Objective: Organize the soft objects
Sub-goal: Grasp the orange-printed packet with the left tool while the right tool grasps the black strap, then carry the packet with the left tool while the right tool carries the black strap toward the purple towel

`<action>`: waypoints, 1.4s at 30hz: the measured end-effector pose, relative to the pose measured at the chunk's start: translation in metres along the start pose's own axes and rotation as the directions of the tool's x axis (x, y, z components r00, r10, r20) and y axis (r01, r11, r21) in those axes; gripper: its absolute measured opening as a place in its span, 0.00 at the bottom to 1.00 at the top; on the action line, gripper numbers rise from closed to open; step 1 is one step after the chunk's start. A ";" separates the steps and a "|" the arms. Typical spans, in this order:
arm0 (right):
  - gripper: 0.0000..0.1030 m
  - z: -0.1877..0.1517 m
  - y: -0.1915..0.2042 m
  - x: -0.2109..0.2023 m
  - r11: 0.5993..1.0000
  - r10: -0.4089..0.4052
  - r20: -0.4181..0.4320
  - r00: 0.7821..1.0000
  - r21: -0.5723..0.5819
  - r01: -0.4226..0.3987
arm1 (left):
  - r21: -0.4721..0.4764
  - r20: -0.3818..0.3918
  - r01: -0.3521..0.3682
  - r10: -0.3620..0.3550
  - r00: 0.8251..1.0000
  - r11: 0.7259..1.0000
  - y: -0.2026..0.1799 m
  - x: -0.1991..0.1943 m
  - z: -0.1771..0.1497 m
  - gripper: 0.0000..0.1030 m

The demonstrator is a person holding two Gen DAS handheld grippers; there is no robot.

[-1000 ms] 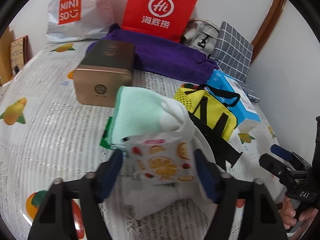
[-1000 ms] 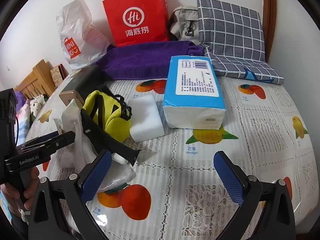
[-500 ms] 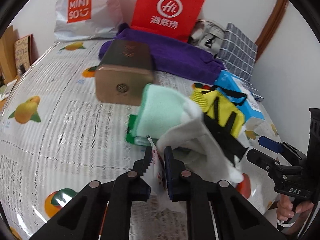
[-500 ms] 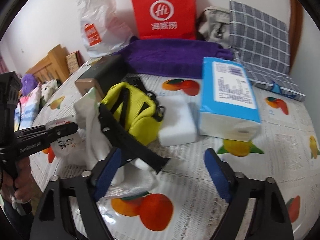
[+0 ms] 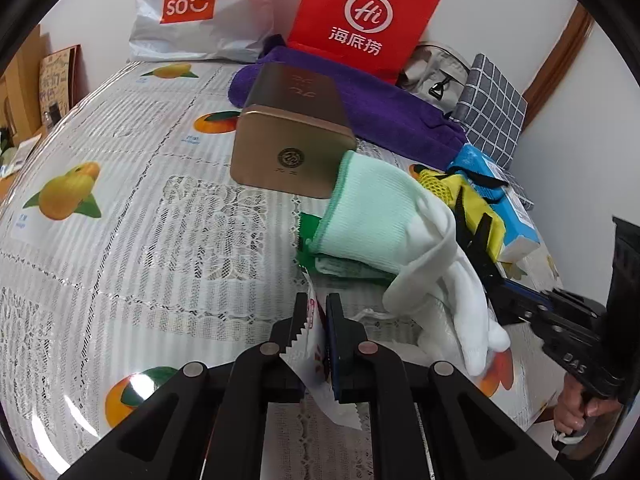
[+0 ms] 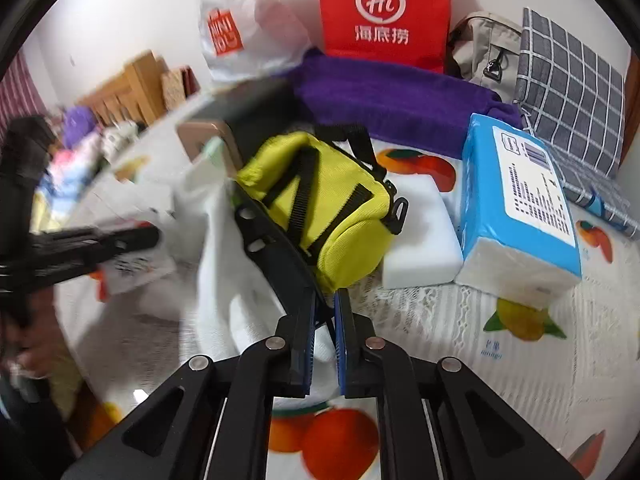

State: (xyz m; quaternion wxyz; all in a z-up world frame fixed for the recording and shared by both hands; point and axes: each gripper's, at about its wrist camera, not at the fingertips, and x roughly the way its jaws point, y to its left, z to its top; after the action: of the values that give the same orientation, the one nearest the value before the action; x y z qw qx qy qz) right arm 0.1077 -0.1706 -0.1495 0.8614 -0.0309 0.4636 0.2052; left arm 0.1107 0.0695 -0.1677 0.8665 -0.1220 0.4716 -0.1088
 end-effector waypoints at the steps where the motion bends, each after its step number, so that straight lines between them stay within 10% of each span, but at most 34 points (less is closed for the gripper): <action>1: 0.05 -0.003 0.000 -0.001 1.000 0.008 -0.003 1.000 -0.008 -0.008 | 0.001 0.001 -0.002 0.002 1.000 1.000 0.000 0.000 0.000 0.08; 15: 0.05 0.002 0.006 0.019 0.998 0.063 0.000 0.998 0.004 -0.063 | -0.016 -0.023 -0.003 0.002 1.000 1.000 -0.002 -0.007 -0.013 0.09; 24: 0.03 -0.022 -0.010 -0.050 0.999 -0.045 0.117 0.992 0.018 0.044 | -0.011 0.005 -0.049 0.049 0.999 0.999 -0.002 -0.015 -0.015 0.08; 35: 0.03 -0.071 -0.060 -0.041 0.966 -0.221 -0.039 0.974 0.130 0.225 | -0.009 0.072 -0.103 0.103 0.992 0.995 -0.011 -0.041 -0.009 0.05; 42: 0.03 -0.068 -0.062 -0.053 0.969 -0.204 -0.010 0.979 0.142 0.203 | -0.004 0.086 -0.100 0.100 0.991 0.995 -0.018 -0.051 -0.002 0.05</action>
State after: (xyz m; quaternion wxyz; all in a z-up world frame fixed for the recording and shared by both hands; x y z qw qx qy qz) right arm 0.0524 -0.2613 -0.1541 0.8791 -0.0160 0.4692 0.0821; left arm 0.0806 0.0680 -0.1233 0.8903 -0.1029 0.4395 -0.0600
